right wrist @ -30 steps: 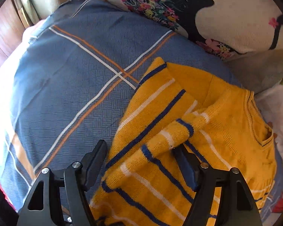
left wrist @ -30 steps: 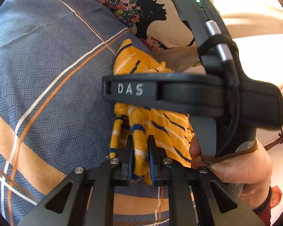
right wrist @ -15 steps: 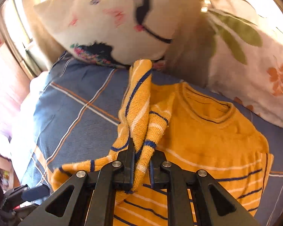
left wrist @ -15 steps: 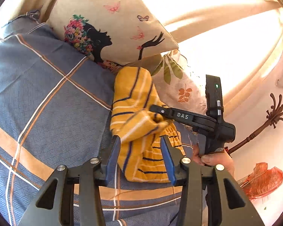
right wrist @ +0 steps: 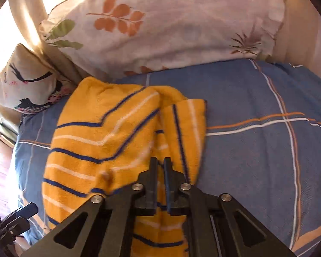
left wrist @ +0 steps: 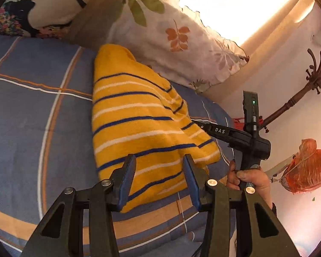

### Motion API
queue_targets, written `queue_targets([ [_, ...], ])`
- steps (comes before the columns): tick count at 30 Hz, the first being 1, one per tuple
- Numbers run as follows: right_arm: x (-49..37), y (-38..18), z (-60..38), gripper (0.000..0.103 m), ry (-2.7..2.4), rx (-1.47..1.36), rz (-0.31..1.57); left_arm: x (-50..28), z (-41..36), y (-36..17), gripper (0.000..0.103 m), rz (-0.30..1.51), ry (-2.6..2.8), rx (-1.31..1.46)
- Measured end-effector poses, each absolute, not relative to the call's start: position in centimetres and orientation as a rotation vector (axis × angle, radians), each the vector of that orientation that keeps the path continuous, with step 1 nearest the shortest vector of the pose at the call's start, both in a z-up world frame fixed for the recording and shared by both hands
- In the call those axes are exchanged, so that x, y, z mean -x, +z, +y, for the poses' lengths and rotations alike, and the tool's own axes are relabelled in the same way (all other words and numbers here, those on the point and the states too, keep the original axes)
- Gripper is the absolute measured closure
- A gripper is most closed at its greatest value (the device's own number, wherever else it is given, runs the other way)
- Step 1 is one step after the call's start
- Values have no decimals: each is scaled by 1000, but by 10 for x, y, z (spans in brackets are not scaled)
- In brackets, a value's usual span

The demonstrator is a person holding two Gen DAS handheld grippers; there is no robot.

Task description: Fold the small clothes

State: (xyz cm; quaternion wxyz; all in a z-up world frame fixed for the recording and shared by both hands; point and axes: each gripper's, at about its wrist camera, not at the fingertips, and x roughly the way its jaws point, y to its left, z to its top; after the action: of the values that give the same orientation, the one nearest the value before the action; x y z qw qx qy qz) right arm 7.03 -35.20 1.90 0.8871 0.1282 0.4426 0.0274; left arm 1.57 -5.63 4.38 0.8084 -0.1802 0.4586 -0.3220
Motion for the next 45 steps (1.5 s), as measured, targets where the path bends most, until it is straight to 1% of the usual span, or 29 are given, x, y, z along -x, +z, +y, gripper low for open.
queue_targets([
  [2,-69,13,-367,99,15,-269,922,-20,-75,33,59,1022,-699,362],
  [5,-55,10,-400,97,66,-391,900,-21,-90,15,59,1074,-684,336],
  [7,-45,15,-403,80,184,-480,879,-18,-94,10,59,1077,-677,328],
  [8,-40,18,-404,56,233,-511,863,-14,-94,11,59,1070,-680,320],
  [9,-36,21,-402,42,270,-530,846,-9,-94,12,59,1067,-684,312],
  [13,-27,28,-376,42,401,-555,812,10,-87,19,59,1056,-684,306],
  [17,-29,27,-339,42,424,-475,811,23,-74,28,59,1018,-651,304],
  [18,-31,22,-331,53,412,-453,822,24,-70,31,58,1007,-634,302],
  [19,-35,15,-325,71,435,-454,844,26,-66,32,58,1000,-619,301],
  [20,-39,8,-320,93,473,-469,880,22,-69,34,58,998,-604,301],
  [21,-39,4,-320,94,484,-478,893,22,-65,36,58,995,-589,303],
  [25,-11,24,-351,94,456,-498,776,18,-57,44,57,972,-559,299],
  [28,12,28,-377,94,391,-494,748,10,-64,43,55,964,-570,300],
  [31,18,9,-386,94,310,-460,801,-1,-78,33,54,991,-605,306],
  [34,16,-15,-385,90,300,-472,879,-14,-92,11,54,1064,-573,292],
  [37,24,4,-395,77,283,-475,813,-12,-95,8,54,1054,-561,258],
  [39,29,27,-403,62,259,-470,734,-10,-94,8,54,1051,-564,244],
  [41,23,47,-405,59,256,-470,681,-10,-93,7,53,1050,-566,251],
  [42,16,53,-403,59,266,-476,672,-9,-92,8,53,1048,-566,253],
  [45,-14,59,-390,59,323,-513,689,-3,-89,10,53,1037,-562,254],
])
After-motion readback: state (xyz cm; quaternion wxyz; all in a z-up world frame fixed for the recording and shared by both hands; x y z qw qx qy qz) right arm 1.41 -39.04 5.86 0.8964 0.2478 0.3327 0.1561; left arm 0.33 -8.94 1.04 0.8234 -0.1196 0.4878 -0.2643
